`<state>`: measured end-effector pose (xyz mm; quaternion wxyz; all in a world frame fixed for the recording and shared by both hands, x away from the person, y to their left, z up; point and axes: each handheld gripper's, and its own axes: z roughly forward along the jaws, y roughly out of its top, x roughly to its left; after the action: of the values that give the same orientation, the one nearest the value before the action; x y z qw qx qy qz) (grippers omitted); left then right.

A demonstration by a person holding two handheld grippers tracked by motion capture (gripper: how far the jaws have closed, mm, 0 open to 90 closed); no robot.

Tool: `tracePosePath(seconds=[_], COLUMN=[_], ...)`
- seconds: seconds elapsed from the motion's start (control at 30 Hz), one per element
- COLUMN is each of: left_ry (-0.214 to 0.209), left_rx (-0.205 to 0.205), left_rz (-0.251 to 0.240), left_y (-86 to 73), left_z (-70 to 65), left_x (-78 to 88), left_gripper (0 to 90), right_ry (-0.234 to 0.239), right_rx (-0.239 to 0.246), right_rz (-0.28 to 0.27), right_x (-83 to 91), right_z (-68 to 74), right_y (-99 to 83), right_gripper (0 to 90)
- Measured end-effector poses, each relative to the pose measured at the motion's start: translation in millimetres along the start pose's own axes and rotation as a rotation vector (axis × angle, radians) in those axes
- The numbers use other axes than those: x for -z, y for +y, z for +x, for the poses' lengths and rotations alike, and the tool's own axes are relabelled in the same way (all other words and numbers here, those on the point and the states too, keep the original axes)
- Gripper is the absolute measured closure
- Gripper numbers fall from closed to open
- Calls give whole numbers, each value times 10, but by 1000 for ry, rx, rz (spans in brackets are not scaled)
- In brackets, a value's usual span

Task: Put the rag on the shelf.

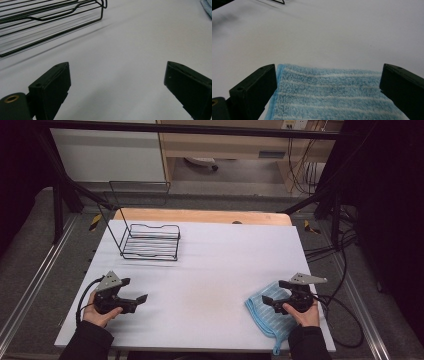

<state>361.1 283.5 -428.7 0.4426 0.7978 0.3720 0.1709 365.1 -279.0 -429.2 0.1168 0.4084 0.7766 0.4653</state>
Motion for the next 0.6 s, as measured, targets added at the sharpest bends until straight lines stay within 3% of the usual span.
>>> tracePosePath(seconds=[0.23, 0.6], left_ry=[8, 15], left_rx=[6, 5], left_rz=[-3, -3], left_y=[-4, -19], left_z=[4, 8], left_x=[9, 16], left_gripper=[71, 75], right_ry=[-9, -11], right_rx=[5, 40], right_rz=[11, 43], right_x=[10, -111], right_z=[15, 258], right_y=[15, 72], right_gripper=[20, 45])
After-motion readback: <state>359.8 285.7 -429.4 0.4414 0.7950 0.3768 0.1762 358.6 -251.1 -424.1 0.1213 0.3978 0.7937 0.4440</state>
